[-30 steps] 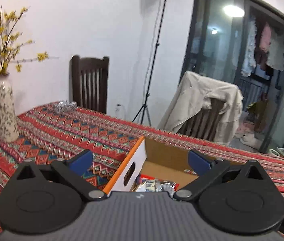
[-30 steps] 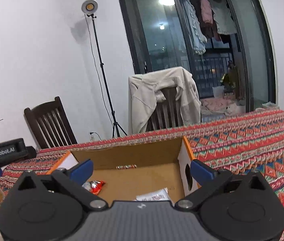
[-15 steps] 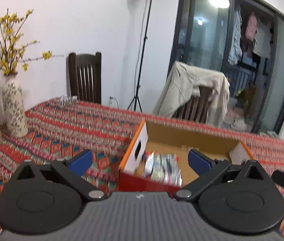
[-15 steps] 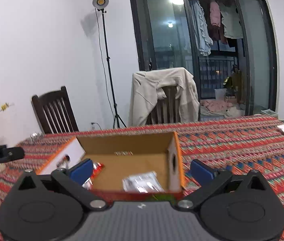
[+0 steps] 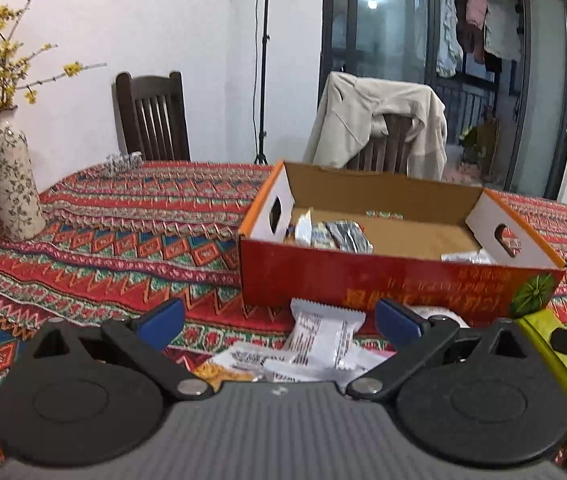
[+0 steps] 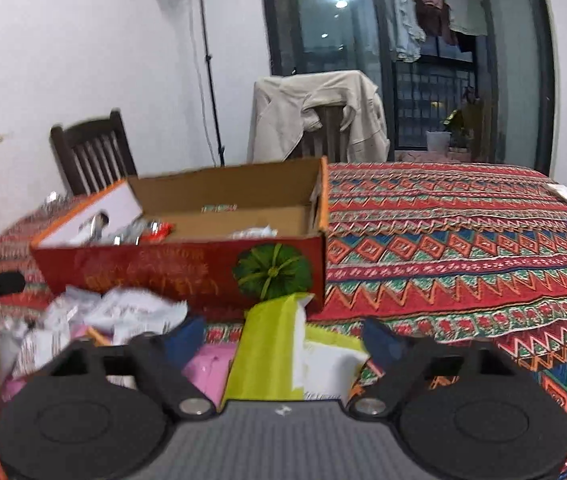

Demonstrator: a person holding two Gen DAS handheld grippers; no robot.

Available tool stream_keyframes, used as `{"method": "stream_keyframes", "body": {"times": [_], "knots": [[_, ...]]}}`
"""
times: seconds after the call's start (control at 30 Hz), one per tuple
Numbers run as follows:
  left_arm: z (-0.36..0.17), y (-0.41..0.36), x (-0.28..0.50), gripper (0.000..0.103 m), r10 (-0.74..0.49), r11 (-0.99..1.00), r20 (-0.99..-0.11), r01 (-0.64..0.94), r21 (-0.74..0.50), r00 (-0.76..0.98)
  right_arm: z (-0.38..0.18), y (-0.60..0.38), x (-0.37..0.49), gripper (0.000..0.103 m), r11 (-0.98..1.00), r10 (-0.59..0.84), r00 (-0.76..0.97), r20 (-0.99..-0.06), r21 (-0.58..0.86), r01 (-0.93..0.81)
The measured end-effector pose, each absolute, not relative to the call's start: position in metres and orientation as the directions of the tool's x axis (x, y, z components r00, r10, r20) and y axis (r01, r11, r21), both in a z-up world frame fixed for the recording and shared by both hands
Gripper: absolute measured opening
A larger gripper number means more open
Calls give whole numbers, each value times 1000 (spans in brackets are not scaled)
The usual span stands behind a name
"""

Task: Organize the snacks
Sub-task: 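Grasp the lime-green snack packet with the right tool, then grasp the yellow pumpkin-seed crisp packet with the left tool while the right tool holds the green packet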

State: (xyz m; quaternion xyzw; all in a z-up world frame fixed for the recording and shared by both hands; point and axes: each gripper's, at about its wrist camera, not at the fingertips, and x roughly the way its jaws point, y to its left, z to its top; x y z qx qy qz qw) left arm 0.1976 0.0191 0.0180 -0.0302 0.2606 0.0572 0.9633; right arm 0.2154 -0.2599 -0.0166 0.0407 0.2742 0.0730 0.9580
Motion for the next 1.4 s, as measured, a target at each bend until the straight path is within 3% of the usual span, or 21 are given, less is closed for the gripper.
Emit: {"method": "stream_keyframes", "body": {"times": [0.07, 0.13, 0.3, 0.43, 0.53, 0.87, 1.17, 1.4], "knots": [[18, 20, 198, 103, 89, 992, -513, -125, -35, 854, -21, -253, 216, 56, 986, 168, 826, -538, 95, -139], [17, 22, 197, 103, 86, 991, -517, -127, -43, 851, -23, -250, 219, 48, 985, 172, 814, -555, 80, -154], [17, 23, 198, 103, 95, 990, -520, -136, -41, 849, -25, -243, 218, 47, 988, 137, 815, -563, 18, -153], [13, 24, 201, 103, 120, 987, -527, -160, -30, 841, -29, -236, 216, 38, 989, 88, 829, -552, -51, -139], [15, 27, 199, 103, 110, 986, -517, -158, -49, 849, -27, -241, 212, 33, 990, 107, 839, -533, -18, -137], [28, 26, 195, 103, 93, 988, -486, -141, -63, 869, -7, -251, 188, 32, 991, 136, 906, -400, 56, -124], [63, 29, 167, 103, 131, 988, -462, -151, -6, 877, -6, -267, 172, 32, 982, 172, 920, -351, 135, -132], [37, 30, 164, 103, 129, 988, -557, -157, -3, 821, -6, -272, 167, 32, 974, 203, 920, -336, 162, -156]]}}
